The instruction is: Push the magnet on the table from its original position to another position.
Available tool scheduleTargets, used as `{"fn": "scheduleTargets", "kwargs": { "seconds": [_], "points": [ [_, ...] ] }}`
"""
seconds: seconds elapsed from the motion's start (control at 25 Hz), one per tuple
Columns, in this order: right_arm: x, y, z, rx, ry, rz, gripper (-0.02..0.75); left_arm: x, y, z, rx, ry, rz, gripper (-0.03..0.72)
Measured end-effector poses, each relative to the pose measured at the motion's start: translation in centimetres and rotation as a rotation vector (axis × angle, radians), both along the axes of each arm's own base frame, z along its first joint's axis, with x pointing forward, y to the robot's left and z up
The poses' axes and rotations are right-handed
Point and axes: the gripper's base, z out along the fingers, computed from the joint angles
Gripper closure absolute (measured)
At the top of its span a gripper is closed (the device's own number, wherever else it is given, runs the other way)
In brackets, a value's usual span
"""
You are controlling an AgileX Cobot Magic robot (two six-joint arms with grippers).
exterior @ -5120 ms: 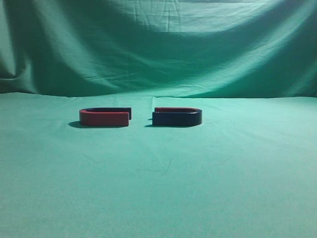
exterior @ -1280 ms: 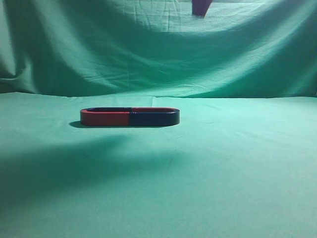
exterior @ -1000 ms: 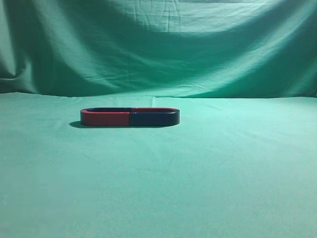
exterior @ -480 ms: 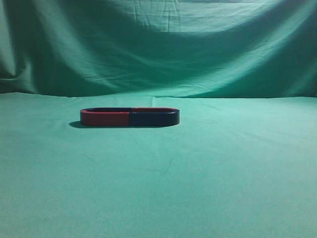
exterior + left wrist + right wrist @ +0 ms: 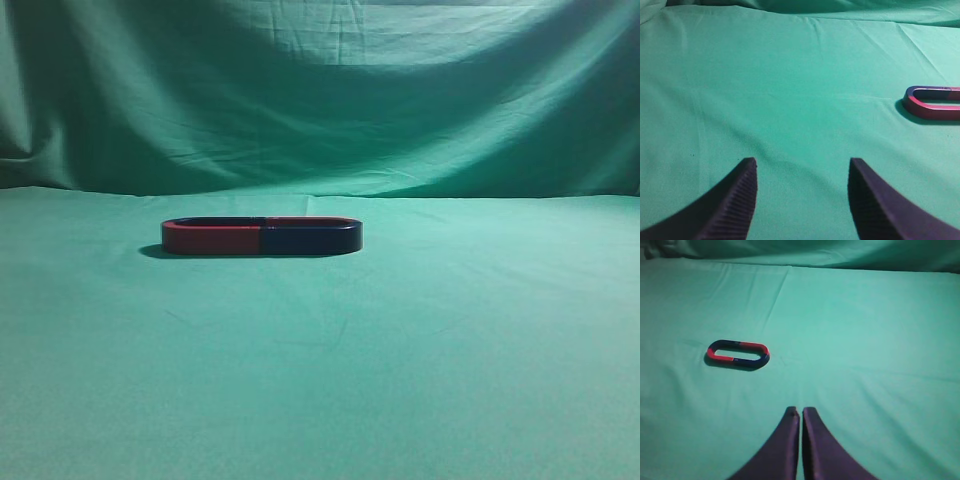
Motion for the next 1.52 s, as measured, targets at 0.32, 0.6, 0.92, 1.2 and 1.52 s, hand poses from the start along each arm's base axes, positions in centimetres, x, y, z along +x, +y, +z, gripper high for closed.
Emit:
{"fn": "scheduleTargets", "kwargs": {
  "seconds": [0.32, 0.6, 0.92, 1.2, 1.52],
  "points": [
    [-3.5, -1.9, -3.5, 0.003, -0.057, 0.013, 0.738, 0.0, 0.0, 0.0, 0.0, 0.0, 0.0, 0.316],
    [-3.3, -2.0, -8.8, -0.024, -0.108, -0.023, 0.738, 0.0, 0.0, 0.0, 0.0, 0.0, 0.0, 0.316],
    [-0.5, -0.7, -16.0, 0.022, -0.335, -0.159, 0.738, 0.0, 0.0, 0.0, 0.0, 0.0, 0.0, 0.316],
    [1.4, -0.3, -21.2, 0.026, -0.367, -0.217, 0.738, 0.0, 0.0, 0.0, 0.0, 0.0, 0.0, 0.316],
    [2.1, -0.2, -25.8, 0.006, -0.267, -0.223, 0.738, 0.0, 0.0, 0.0, 0.0, 0.0, 0.0, 0.316]
  ]
}}
